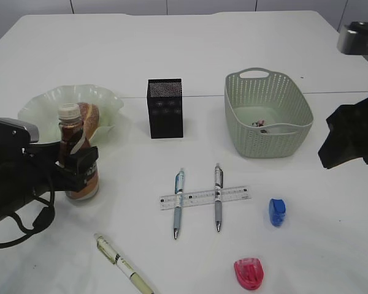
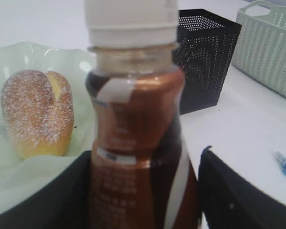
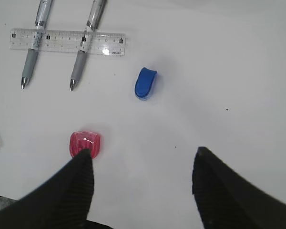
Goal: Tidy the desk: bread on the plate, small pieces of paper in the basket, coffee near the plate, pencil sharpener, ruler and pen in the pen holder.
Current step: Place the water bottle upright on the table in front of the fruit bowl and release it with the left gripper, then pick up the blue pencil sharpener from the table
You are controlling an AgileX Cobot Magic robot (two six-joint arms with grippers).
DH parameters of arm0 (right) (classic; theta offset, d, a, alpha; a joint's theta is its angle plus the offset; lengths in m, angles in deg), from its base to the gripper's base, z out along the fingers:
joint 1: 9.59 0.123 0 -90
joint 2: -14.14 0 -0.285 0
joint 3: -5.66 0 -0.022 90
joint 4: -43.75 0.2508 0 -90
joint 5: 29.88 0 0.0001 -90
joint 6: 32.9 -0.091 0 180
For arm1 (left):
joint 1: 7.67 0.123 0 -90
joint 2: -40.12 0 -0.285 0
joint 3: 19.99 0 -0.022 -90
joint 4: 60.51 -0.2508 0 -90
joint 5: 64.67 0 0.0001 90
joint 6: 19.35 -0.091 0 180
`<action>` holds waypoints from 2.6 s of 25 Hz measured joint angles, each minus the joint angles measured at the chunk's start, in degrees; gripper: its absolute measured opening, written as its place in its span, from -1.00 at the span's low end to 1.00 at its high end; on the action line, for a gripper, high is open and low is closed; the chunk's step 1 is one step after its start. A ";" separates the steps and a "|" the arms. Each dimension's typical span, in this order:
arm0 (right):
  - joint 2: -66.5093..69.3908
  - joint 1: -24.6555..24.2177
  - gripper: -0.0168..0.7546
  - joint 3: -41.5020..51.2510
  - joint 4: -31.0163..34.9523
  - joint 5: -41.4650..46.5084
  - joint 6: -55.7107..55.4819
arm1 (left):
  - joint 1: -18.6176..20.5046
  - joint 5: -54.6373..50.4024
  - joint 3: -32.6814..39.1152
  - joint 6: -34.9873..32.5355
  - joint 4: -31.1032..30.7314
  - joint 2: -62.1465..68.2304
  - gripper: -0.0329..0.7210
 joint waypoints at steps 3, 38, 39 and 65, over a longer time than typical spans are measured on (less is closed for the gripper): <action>0.00 0.00 0.28 0.00 -0.02 0.00 0.00 | 0.00 -1.89 0.13 0.00 0.00 -0.91 0.42; 0.00 0.00 0.28 0.00 -0.34 0.60 0.00 | 1.52 -20.96 0.90 -0.13 13.28 -35.39 0.39; 0.00 0.00 0.28 0.00 -0.34 0.81 -0.14 | 2.25 -25.99 0.90 -0.13 13.66 -36.54 0.39; 13.80 1.20 0.28 -1.20 -1.13 -1.88 -9.51 | 4.12 -126.95 -10.44 -0.13 17.33 -55.82 0.30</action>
